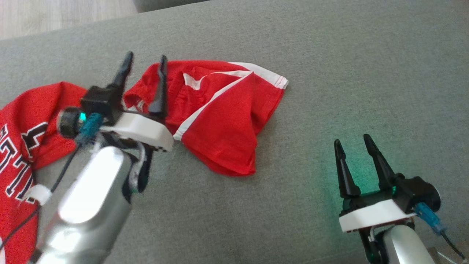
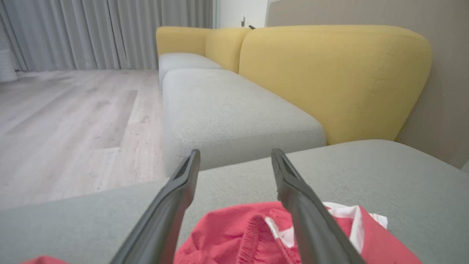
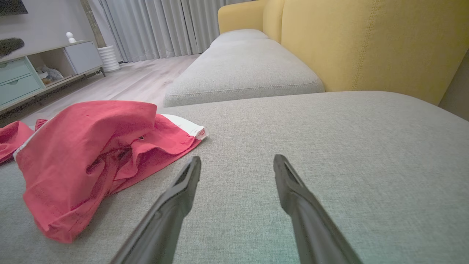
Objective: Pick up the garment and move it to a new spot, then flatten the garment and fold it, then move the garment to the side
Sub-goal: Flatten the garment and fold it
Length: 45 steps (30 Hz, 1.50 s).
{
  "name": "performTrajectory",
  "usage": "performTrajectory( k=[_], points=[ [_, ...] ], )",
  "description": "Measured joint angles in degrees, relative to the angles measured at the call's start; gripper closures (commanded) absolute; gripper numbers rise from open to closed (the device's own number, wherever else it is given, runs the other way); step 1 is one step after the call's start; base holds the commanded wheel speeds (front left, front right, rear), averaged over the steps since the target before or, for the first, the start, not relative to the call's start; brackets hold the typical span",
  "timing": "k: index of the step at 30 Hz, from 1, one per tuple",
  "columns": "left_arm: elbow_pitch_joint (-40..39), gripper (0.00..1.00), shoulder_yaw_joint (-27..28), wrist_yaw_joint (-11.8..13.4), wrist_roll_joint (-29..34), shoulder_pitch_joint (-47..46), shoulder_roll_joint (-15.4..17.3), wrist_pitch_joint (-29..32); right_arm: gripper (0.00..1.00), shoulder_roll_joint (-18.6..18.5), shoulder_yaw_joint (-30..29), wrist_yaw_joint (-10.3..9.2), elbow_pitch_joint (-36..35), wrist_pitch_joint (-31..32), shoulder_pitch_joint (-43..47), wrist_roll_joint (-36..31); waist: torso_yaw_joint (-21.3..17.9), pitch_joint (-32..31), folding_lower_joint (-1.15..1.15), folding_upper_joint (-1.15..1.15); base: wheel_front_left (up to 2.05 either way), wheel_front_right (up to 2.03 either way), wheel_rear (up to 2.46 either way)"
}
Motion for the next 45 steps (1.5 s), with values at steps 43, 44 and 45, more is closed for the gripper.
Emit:
performTrajectory(
  k=[43, 44, 45],
  points=[
    [10.6, 1.0, -2.3, -16.8, -20.4, -10.8, -6.7, 15.9, 0.0, 0.0, 1.3, 0.0, 1.0, 0.0, -2.1, 0.4, -1.5, 3.3, 0.0, 0.0, 0.0, 0.0, 0.0],
    [9.4, 1.0, -2.7, -16.8, -20.4, -12.0, -7.2, 16.5, 0.0, 0.0, 1.6, 0.0, 1.0, 0.0, -2.1, 0.9, -1.7, 2.8, 0.0, 0.0, 0.0, 0.0, 0.0],
    [8.0, 1.0, -3.1, -16.8, -20.4, -13.5, -7.6, 17.2, 0.0, 0.0, 1.9, 0.0, 1.0, 0.0, -2.1, 1.3, -1.9, 2.2, 0.0, 0.0, 0.0, 0.0, 0.0]
  ],
)
